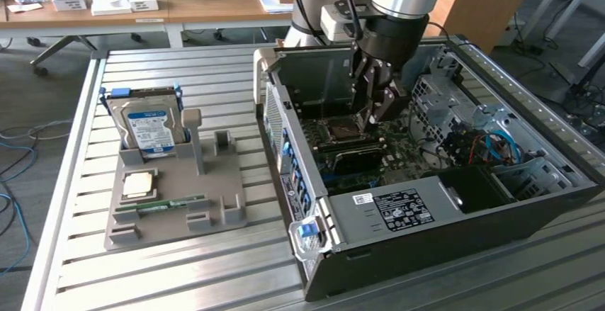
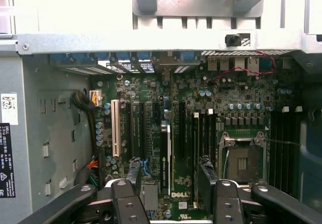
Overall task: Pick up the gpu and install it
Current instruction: 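Press down on the gpu until it lock into place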
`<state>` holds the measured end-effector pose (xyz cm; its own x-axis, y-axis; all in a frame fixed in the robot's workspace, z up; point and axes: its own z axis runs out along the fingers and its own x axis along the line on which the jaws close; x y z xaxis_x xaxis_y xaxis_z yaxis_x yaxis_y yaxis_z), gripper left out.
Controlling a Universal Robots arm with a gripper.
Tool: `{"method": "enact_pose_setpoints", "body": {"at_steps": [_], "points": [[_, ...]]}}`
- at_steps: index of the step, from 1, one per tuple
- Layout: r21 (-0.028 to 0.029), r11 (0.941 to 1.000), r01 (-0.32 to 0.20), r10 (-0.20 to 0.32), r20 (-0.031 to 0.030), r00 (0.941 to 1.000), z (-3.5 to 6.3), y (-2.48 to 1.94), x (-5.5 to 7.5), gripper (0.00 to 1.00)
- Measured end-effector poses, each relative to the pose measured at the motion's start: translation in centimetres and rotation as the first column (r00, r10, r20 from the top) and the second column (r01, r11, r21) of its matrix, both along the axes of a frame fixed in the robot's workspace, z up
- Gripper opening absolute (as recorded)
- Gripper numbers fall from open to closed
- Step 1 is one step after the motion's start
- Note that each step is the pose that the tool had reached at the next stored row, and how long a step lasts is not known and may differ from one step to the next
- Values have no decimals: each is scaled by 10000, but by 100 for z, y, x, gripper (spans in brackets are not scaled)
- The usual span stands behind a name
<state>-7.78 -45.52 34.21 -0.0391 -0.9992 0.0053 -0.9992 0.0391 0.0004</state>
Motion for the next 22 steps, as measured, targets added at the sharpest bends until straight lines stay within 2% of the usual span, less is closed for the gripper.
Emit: {"method": "enact_pose_setpoints", "body": {"at_steps": [10,13,16,17,22], "points": [[-1,10000,0,0,0,10000,0,0,0,58],[-1,10000,0,0,0,10000,0,0,0,76],[-1,10000,-1,1,0,10000,0,0,0,82],[0,10000,-1,1,0,10000,0,0,0,88],[-1,10000,0,0,0,10000,0,0,0,87]]}}
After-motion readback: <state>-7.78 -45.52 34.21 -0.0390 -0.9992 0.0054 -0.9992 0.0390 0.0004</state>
